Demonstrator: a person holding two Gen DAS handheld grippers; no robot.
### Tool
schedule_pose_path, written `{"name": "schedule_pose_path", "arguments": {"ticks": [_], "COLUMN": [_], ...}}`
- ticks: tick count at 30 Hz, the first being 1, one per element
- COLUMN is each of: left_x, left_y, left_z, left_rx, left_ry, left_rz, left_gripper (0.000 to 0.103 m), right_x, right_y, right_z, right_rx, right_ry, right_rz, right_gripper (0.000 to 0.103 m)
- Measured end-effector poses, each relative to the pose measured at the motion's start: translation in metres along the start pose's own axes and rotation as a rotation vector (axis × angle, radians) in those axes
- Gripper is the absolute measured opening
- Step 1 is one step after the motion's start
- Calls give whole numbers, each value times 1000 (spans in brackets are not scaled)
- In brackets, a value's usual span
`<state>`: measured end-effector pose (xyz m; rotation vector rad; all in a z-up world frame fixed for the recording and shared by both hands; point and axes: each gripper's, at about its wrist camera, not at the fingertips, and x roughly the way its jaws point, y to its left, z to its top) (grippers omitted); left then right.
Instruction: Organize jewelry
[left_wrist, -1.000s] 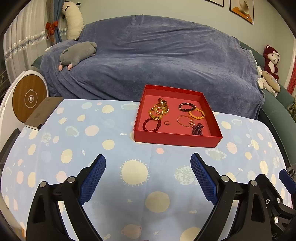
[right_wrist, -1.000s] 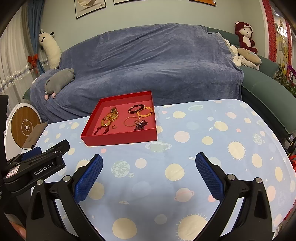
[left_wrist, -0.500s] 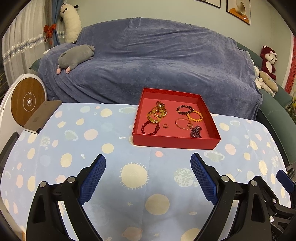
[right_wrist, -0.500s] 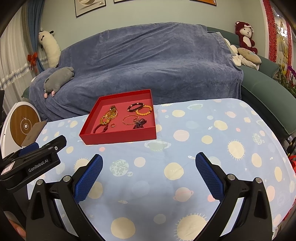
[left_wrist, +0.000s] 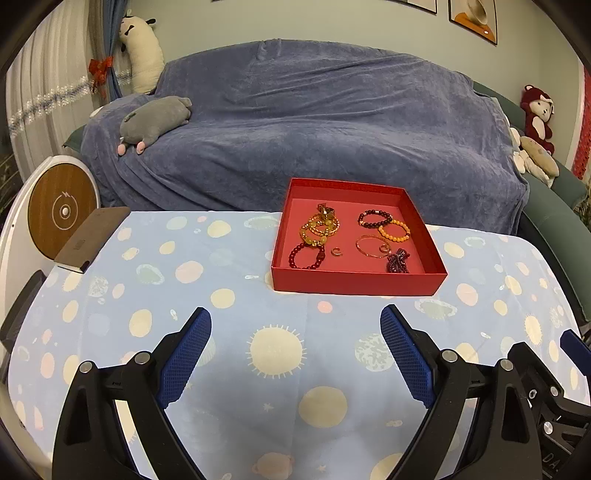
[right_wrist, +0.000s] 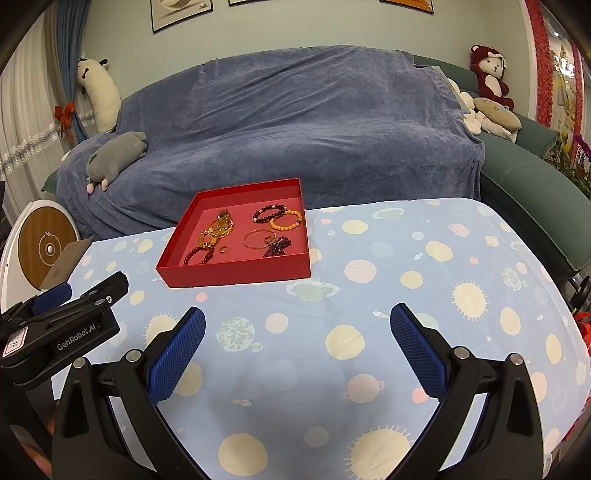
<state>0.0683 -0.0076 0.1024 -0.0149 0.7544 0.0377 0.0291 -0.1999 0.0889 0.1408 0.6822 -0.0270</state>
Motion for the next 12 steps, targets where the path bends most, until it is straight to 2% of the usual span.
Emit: {"name": "schedule_pose_path", "arguments": {"ticks": [5,12], "left_x": [0,0], "left_y": [-3,4], "left_z": [0,-1], "left_rx": [29,-3], "left_ry": [1,-1], "left_rz": [16,30], "left_gripper": [89,89], "right_x": [0,-1], "right_y": [-1,-3], "right_z": [1,1], "right_rx": [-5,-9], "right_ry": [1,-6], "right_rz": [-2,-8], "right_gripper": [96,96]}}
